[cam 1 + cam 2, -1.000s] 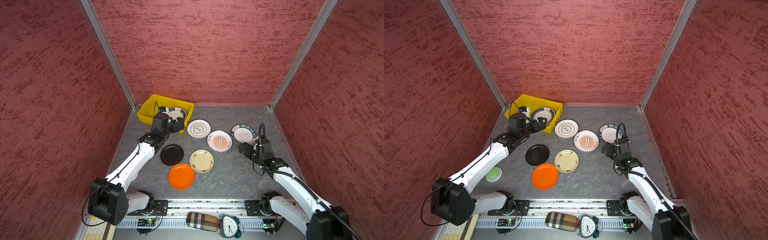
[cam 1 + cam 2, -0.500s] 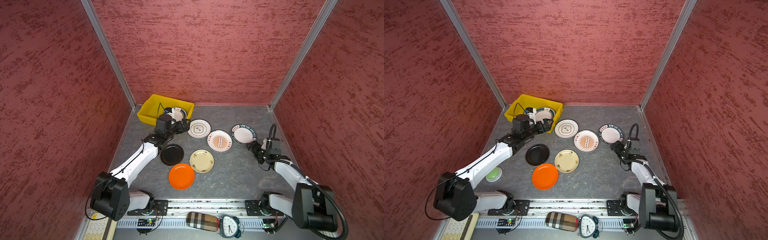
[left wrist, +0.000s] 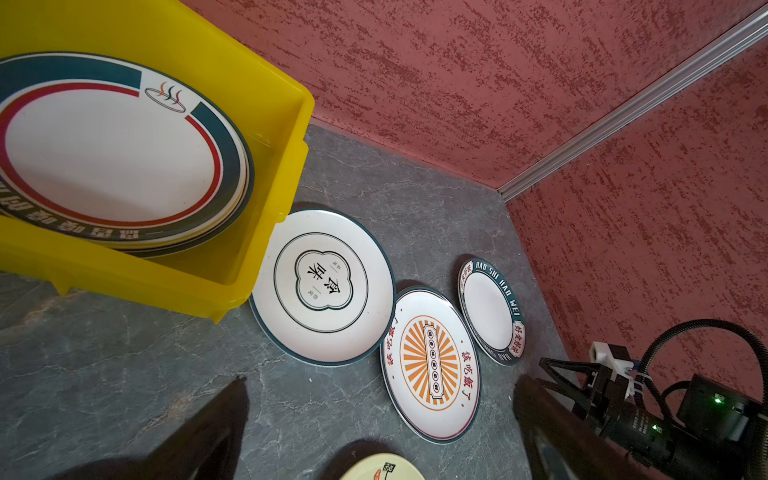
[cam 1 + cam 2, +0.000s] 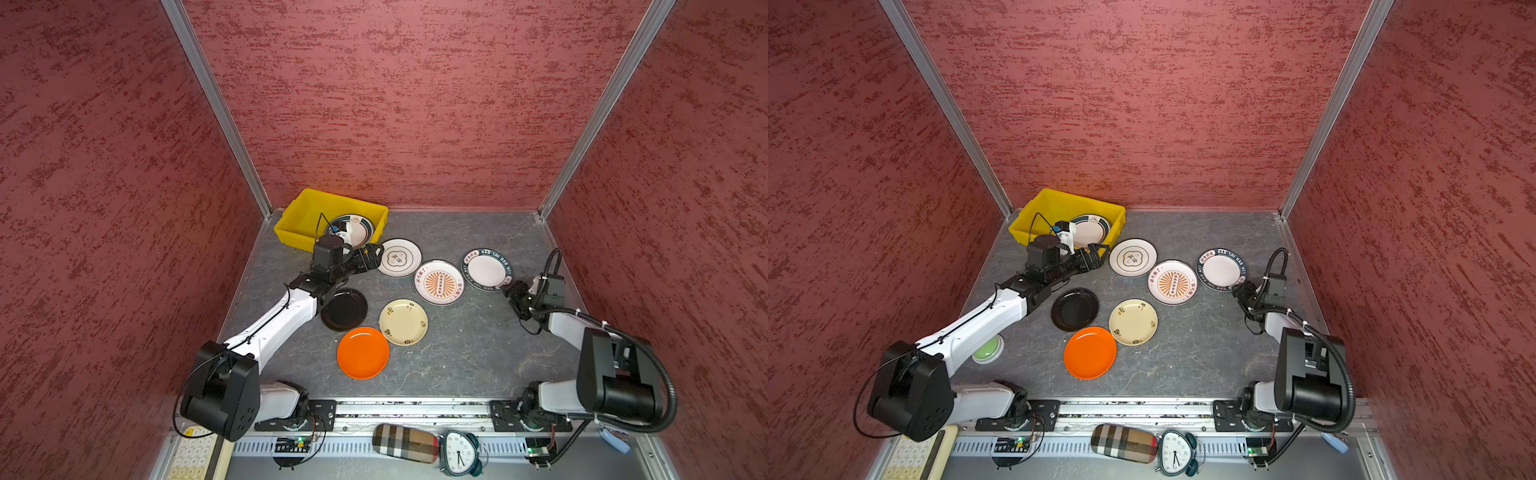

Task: Place the plates into the plastic bin on the countertop
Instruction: 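Grip the 'SHI HAO WEI' plate's edge with the right gripper, tilting it upright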

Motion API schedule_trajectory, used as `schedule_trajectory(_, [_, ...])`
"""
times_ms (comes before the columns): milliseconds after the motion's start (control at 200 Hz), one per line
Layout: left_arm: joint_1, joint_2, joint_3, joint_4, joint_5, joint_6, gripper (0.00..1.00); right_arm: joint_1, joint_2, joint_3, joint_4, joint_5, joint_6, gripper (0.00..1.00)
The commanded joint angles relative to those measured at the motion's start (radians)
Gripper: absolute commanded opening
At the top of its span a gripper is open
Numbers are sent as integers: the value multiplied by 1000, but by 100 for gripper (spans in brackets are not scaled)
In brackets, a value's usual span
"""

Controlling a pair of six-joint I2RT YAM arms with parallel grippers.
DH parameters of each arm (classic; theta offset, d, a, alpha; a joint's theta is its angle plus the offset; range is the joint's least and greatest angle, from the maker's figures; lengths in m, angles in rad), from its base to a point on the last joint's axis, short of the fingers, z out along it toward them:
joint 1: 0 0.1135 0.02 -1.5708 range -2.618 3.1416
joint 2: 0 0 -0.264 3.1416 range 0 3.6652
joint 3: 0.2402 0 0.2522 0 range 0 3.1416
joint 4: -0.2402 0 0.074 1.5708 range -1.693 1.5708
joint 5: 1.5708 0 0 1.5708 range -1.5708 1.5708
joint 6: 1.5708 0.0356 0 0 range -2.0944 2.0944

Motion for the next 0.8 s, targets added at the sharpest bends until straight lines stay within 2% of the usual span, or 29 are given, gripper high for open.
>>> schedule_trajectory(0, [14, -46, -36, 66, -41, -53, 99, -19, 35, 14, 136, 2, 10, 49])
schedule_trajectory(110, [47, -78, -81, 114, -40, -94, 99, -43, 87, -4, 219, -19, 29, 47])
schedule_trajectory(261, [82, -113, -102, 102, -24, -86, 99, -59, 182, 23, 291, -82, 53, 44])
schedule_trajectory(391, [115, -129, -122, 105, 2, -96, 99, -65, 295, 73, 348, -178, 101, 31])
schedule_trajectory(461, [129, -132, -131, 109, 19, -106, 99, -66, 352, 71, 443, -240, 160, 23])
schedule_trajectory(501, [136, -133, -137, 115, 28, -111, 99, -66, 379, 61, 504, -256, 197, 22])
schedule_trajectory(586, [149, -132, -146, 116, 40, -118, 99, -67, 429, 61, 579, -275, 248, 18])
schedule_trajectory(797, [170, -134, -149, 116, 54, -119, 99, -67, 461, 65, 609, -273, 276, 4])
